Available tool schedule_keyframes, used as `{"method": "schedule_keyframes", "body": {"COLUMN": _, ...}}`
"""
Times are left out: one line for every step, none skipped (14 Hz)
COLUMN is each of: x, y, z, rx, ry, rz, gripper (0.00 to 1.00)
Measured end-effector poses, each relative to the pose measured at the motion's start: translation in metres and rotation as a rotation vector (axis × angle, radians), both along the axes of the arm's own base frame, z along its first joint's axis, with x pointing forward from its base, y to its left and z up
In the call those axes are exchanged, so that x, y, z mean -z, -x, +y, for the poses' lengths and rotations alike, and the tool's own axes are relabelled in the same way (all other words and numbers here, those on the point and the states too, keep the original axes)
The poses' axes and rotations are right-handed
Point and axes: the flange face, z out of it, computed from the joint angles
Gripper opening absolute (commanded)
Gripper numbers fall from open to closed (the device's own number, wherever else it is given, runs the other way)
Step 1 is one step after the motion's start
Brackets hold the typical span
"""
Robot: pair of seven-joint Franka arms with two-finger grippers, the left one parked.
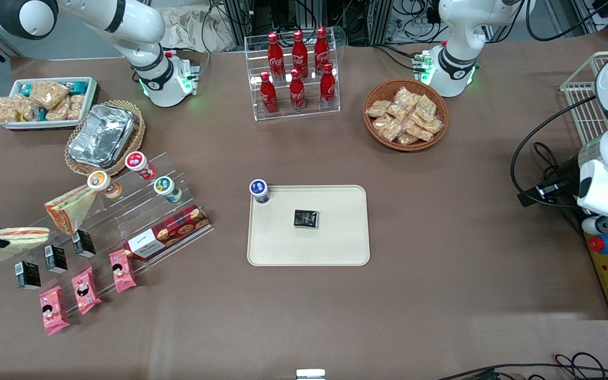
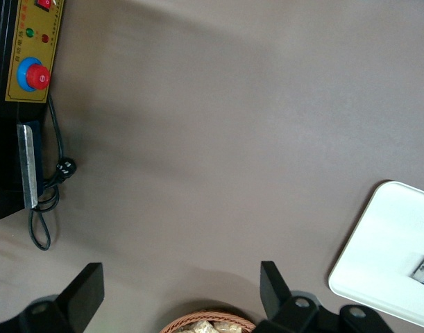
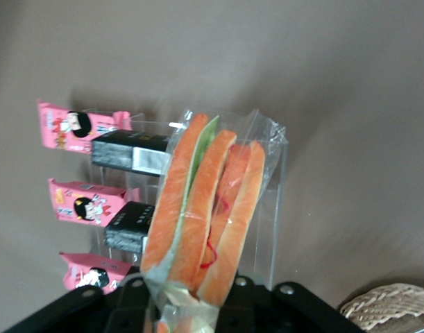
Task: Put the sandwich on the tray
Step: 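Carry the sandwich with the right gripper over the cream tray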
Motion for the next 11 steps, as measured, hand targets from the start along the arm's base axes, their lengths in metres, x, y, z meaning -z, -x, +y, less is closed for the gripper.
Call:
{"method": "schedule_keyframes", "body": {"x": -0.009, "y": -0.001, "z": 0.003, "rx": -0.017, "ry": 0.002, "rz": -0.011, "gripper": 0.33}}
{"method": "schedule_keyframes", "body": {"x": -0.017, "y": -0.002, "z": 0.007, "rx": -0.036, "ry": -0.002, "rz": -0.015, "gripper": 0.33}}
{"method": "schedule_keyframes", "body": {"x": -0.027, "y": -0.004, "z": 0.012, "rx": -0.065, "ry": -0.004, "rz": -0.021, "gripper": 0.33}}
{"method": "schedule_keyframes", "body": {"x": -0.037, "y": -0.006, "z": 0.018, "rx": -0.102, "ry": -0.003, "rz": -0.031, "gripper": 0.33}}
{"method": "schedule_keyframes", "body": {"x": -0.045, "y": -0.009, "z": 0.024, "rx": -0.142, "ry": -0.001, "rz": -0.041, "gripper": 0.33}}
{"method": "schedule_keyframes", "body": {"x": -0.052, "y": -0.012, "z": 0.029, "rx": -0.182, "ry": 0.004, "rz": -0.057, "gripper": 0.33}}
{"method": "schedule_keyframes", "body": {"x": -0.06, "y": -0.015, "z": 0.034, "rx": -0.218, "ry": 0.013, "rz": -0.077, "gripper": 0.33}}
{"method": "schedule_keyframes", "body": {"x": -0.069, "y": -0.019, "z": 0.038, "rx": -0.25, "ry": 0.023, "rz": -0.097, "gripper": 0.33}}
{"method": "schedule_keyframes", "body": {"x": -0.079, "y": -0.023, "z": 0.044, "rx": -0.277, "ry": 0.029, "rz": -0.111, "gripper": 0.33}}
{"method": "schedule_keyframes", "body": {"x": -0.091, "y": -0.027, "z": 0.054, "rx": -0.303, "ry": 0.035, "rz": -0.128, "gripper": 0.33}}
{"method": "schedule_keyframes", "body": {"x": -0.103, "y": -0.032, "z": 0.067, "rx": -0.331, "ry": 0.04, "rz": -0.142, "gripper": 0.33}}
